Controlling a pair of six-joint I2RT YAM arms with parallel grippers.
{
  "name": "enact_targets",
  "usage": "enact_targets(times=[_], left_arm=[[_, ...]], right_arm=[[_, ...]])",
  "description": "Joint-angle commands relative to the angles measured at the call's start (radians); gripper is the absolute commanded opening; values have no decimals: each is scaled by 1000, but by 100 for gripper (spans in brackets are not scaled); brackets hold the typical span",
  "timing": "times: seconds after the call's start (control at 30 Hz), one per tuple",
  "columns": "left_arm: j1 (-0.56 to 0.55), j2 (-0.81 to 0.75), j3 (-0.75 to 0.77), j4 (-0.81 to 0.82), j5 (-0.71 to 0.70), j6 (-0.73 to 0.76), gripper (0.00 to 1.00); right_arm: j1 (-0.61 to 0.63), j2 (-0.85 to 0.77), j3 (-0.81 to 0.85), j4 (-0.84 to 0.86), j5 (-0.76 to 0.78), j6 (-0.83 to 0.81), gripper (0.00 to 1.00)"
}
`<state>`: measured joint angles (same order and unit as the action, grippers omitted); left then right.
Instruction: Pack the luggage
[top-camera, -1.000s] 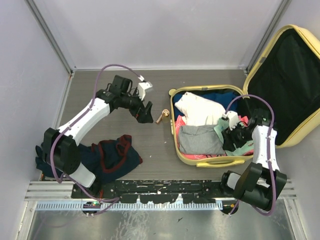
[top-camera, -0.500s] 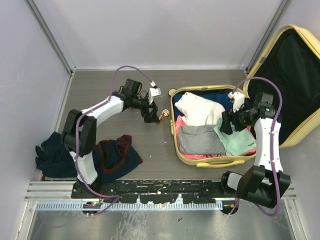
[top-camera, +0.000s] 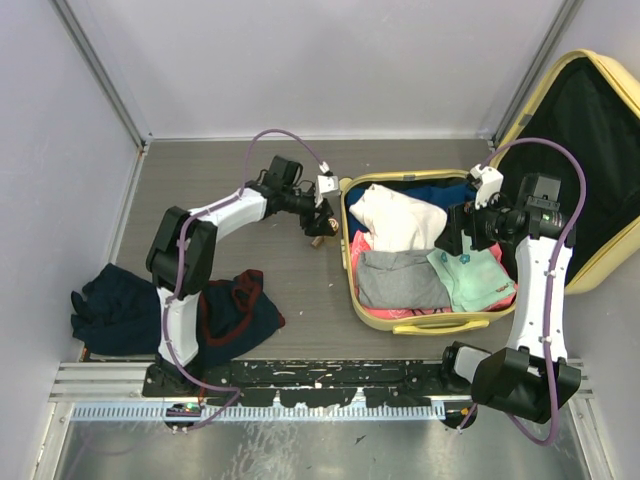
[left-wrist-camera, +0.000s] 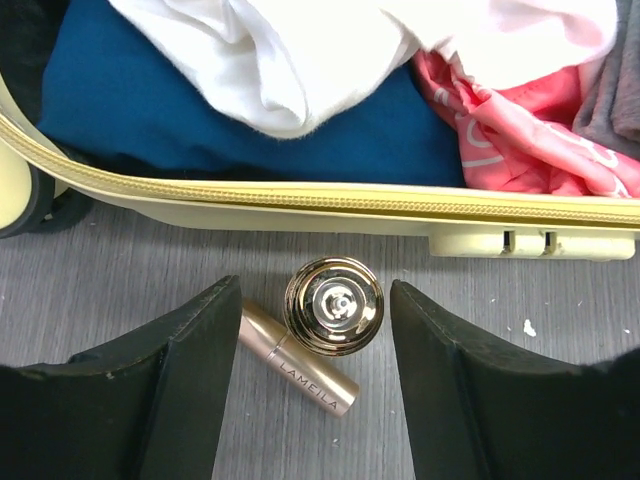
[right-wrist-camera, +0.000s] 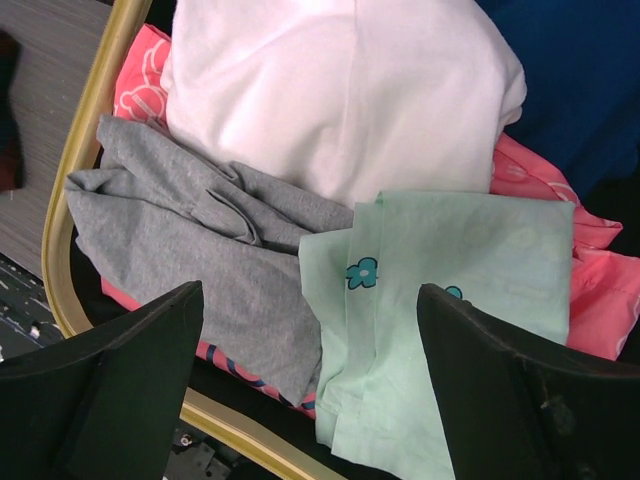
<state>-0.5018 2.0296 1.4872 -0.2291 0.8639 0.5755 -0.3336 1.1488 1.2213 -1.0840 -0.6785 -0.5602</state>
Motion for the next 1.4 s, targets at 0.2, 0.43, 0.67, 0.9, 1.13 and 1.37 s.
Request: enact_targets(times=[0.2,0.43,0.67,0.9,1.13,1.37], left_arm=[[-16,-3,-55,141,-48,18,46],[-15,-112,-136,159,-19,-26,18],[17,-301,-201,113,2,-130,0],[55,-467,-111,-68,65,-360,0],[32,-589,-73,-7,39,-776,0],[-66,-676,-123,47,-46,-946,0]], right_arm=[[6,-6,33,77,-32,83,92],[18,0,34,125,-47,130,91],[87,-24,17,236,-54,203,90],[244,-32,17,401,-138,332,90],[480,-56,27,553,-103,473,88],[615,-10,89,511,-126,455,89]])
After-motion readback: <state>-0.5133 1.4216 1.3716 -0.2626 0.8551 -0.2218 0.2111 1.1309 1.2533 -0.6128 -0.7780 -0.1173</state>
